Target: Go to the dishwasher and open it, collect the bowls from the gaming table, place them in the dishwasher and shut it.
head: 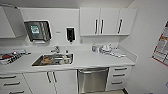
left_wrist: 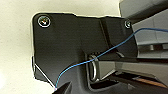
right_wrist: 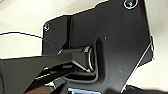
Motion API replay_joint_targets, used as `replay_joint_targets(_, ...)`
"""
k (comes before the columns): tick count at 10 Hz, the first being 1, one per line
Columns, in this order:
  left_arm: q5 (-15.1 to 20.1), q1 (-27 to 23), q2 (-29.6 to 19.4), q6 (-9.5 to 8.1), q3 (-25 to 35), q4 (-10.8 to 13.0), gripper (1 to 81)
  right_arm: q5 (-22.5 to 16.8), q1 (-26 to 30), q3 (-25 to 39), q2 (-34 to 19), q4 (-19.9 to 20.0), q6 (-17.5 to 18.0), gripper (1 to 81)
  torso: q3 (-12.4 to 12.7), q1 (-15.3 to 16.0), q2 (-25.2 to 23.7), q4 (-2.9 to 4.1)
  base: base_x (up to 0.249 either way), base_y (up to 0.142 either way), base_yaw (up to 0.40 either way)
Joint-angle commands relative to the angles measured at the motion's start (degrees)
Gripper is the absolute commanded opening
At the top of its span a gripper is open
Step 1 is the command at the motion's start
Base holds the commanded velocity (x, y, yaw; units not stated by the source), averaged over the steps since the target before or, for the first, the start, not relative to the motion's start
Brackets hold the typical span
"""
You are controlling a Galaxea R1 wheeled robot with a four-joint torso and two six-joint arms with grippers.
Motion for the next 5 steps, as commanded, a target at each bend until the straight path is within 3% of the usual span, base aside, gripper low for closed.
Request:
replay_joint_targets(1,3.25,-2.50,-1.02,0.13,0.57,0.58,81.1,-3.28,2.29,0.47,-0.89,-0.42,-0.30,81.1,0.00,0.10,0.00,0.00,0.093,0.000,0.000)
replay_joint_targets(5,3.25,-2.50,-1.10,0.13,0.57,0.58,81.1,-3.20,2.29,0.47,-0.89,-0.42,-0.30,81.1,0.00,0.10,0.00,0.00,0.093,0.000,0.000)
